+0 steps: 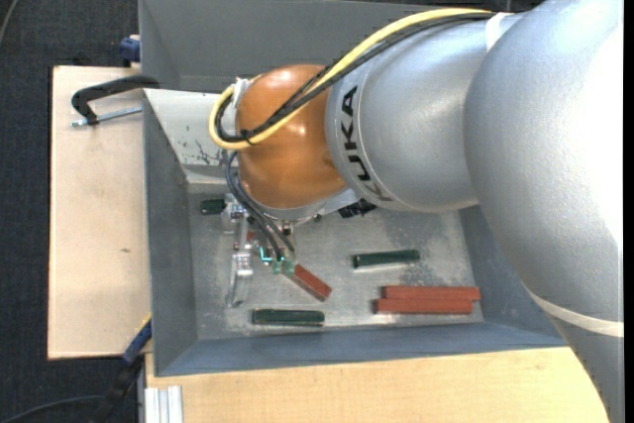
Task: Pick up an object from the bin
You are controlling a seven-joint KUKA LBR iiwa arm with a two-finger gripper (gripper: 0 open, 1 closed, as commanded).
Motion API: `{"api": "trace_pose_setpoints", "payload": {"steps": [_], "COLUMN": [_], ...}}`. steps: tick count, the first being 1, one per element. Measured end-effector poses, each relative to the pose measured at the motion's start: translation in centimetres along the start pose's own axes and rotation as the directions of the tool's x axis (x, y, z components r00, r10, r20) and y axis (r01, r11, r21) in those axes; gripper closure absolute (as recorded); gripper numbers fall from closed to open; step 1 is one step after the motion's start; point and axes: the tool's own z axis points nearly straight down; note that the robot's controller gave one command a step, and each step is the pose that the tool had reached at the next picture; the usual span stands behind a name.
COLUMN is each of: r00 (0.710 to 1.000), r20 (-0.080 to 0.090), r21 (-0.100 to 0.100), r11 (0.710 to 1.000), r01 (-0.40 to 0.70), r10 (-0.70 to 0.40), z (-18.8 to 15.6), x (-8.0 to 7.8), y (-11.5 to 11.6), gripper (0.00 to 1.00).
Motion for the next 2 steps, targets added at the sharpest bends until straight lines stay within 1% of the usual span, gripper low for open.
{"api": "trace_pose_setpoints", "payload": {"steps": [1, 2], "r00": [0.999, 0.989], "r20": [0.007, 0.017], "r21": [0.001, 0.003], "r11": [0.999, 0.989], "r01": [0.036, 0.146], "r10": [-0.036, -0.146], "z": [6.9, 6.5], "x": [1.0, -6.1], "y": [-8.4, -14.6], "gripper": [0.0, 0.0]}}
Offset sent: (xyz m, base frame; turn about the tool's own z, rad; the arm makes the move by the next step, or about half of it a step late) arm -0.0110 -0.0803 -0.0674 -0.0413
